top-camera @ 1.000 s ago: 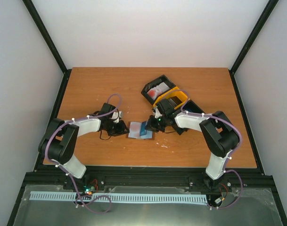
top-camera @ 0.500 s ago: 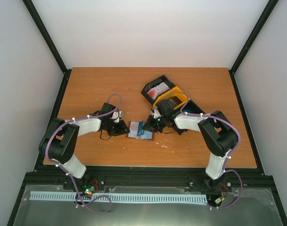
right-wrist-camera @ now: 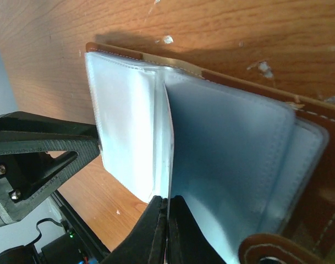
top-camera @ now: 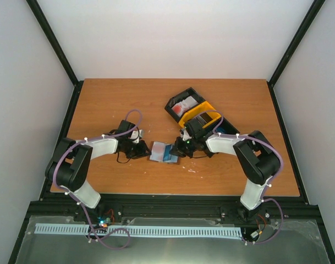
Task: Put the credit cards into the card holder
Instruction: Insert the credit card into the card holder.
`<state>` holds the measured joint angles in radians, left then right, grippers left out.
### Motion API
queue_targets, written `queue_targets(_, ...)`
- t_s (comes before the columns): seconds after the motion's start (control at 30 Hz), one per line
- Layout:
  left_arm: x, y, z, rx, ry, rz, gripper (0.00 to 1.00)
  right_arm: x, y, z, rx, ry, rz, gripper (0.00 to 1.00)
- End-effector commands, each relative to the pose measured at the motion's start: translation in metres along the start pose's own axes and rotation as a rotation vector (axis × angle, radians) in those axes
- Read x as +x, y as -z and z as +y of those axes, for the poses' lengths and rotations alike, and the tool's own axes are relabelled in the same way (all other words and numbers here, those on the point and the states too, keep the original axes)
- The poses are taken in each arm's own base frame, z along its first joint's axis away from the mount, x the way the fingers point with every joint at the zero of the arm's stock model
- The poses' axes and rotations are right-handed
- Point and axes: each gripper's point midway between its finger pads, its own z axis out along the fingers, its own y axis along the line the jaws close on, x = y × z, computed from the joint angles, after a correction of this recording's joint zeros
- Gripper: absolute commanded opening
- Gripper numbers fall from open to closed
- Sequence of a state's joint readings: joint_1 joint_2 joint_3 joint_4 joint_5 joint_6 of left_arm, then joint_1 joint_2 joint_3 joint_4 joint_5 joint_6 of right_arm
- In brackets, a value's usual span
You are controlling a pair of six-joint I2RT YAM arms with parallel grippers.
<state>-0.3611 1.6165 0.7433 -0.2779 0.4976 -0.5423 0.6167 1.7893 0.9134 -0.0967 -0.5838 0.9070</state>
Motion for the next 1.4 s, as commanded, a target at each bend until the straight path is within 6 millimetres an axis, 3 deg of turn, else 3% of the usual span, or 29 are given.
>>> queue_targets(0.0,-0.004,0.001,0.006,-0.052,0.025,-0.012,0.25,0.003,0.010,-0.007,0.022,-0.031,-0.005,0.03)
queue_targets(0.4,-0.005,-0.003,0.002,-0.037,0.013,0.002,0.22,-0.006,-0.002,0.001,-0.019,-0.016,0.028,0.03)
queue_targets(0.73,-0.003,-0.007,0.000,-0.039,0.007,0.018,0.22,-0.010,0.002,0.020,-0.110,0.019,0.005,0.03)
queue_targets(1.37,-0.005,-0.006,-0.001,-0.041,0.007,0.014,0.22,-0.010,-0.019,0.006,-0.096,0.067,0.048,0.04)
